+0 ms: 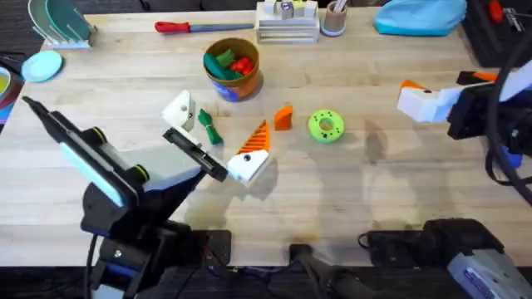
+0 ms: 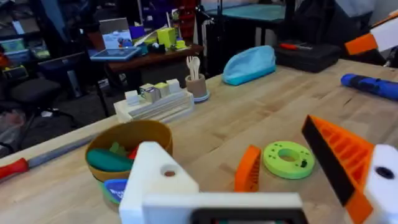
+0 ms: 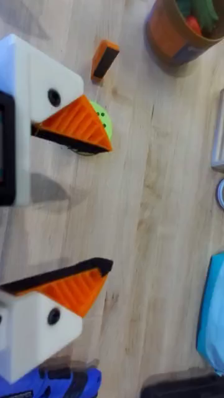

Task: Pick up the gripper from the table and insert it into the empty holder that is missing its gripper. Then pick up a screw, insert it into the mounting hole, and use the screwdriver to tighten it. Finally, clean up the table by picking up the vegetable and placing it into the bucket.

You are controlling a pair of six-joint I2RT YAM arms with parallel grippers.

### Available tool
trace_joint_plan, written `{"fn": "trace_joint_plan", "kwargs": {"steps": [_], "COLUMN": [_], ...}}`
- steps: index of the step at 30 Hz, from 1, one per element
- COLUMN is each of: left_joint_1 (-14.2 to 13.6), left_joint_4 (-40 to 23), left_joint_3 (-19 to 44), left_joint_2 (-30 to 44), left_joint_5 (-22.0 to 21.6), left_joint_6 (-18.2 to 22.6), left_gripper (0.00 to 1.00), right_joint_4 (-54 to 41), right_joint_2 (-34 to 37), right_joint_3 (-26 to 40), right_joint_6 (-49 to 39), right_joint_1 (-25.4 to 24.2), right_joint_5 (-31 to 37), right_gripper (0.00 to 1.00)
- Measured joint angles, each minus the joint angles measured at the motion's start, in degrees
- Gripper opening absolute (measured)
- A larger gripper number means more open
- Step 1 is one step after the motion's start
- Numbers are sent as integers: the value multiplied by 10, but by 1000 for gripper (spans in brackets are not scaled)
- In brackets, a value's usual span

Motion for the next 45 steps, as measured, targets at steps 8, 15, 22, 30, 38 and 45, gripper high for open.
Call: {"fn": "trace_joint_plan", "kwargs": {"steps": [8, 15, 22, 30, 38, 45], "left_joint_1": [-21, -23, -23, -23, -23, -23], "left_joint_4": [-74, -74, -74, -74, -74, -74], "left_joint_3": [-9, -9, -9, -9, -9, -9], "left_joint_2": [-3, -2, -2, -2, -2, -2], "left_joint_5": [9, 11, 11, 11, 9, 9], "left_joint_6": [-16, -19, -19, -19, -19, -19], "left_gripper": [992, 993, 993, 993, 992, 993], "right_joint_4": [0, 0, 0, 0, 1, -2], "right_joint_2": [0, 0, 0, 0, 0, 0], "right_joint_3": [0, 0, 0, 0, 0, 0], "right_joint_6": [0, 0, 0, 0, 0, 2], "right_joint_1": [0, 0, 0, 0, 0, 0], "right_joint_5": [0, 0, 0, 0, 0, -3], "right_gripper": [992, 991, 990, 992, 991, 991]}}
